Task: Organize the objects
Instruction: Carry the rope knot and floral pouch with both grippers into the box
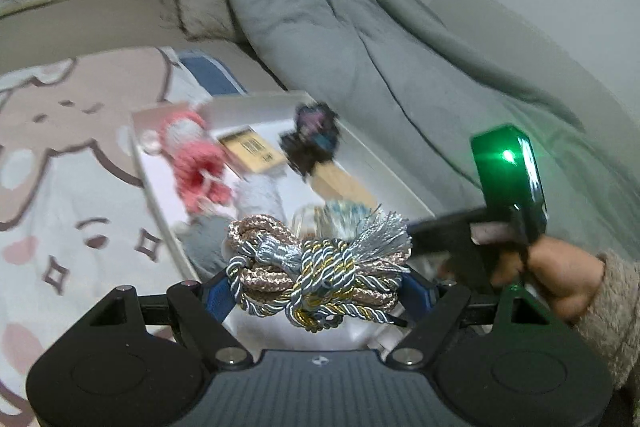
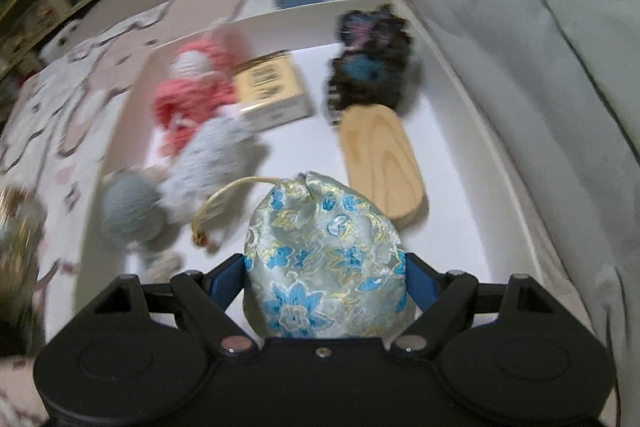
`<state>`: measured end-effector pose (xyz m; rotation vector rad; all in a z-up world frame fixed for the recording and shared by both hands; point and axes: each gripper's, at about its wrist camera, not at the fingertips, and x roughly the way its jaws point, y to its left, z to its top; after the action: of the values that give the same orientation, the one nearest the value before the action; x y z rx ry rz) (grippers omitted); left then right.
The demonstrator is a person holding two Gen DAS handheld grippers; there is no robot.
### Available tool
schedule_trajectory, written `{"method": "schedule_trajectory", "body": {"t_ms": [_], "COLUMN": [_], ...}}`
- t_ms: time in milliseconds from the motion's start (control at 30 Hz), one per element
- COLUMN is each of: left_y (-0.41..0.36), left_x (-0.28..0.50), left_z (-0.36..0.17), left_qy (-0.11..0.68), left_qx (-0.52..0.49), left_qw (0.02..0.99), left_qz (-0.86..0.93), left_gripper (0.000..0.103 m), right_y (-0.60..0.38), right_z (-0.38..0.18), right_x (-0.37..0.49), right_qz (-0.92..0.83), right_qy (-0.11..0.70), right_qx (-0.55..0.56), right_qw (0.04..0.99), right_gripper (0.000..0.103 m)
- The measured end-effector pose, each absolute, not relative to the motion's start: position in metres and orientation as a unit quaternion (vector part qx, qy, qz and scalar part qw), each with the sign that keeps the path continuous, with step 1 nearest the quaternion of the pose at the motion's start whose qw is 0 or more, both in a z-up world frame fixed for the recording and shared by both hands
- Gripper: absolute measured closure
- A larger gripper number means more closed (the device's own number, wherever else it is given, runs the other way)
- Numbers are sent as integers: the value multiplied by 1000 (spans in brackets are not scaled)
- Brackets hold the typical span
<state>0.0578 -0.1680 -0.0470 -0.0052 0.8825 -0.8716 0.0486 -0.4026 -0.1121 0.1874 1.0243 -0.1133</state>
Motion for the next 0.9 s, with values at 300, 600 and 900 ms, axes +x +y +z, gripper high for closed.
{"method": "schedule_trajectory", "body": {"t_ms": [300,600,900], "left_y": [-197,-197,-188], "left_x": [56,55,52], "left_z": [-76,-72,-59], "left_qy": [424,427,422], "left_qx": [62,75,69], "left_qw": [800,811,818], "left_qz": [-419,-393,-385], "left_gripper": [20,0,0], "right_y": [-409,-407,-399], "right_z": [-102,-70,-59], "right_x": [27,14,6], "right_qz": [-36,-59,-69], "right_qy": [483,461,458], "right_qx": [103,119,98], "right_qw": [869,877,881], "right_gripper": [18,5,5]}}
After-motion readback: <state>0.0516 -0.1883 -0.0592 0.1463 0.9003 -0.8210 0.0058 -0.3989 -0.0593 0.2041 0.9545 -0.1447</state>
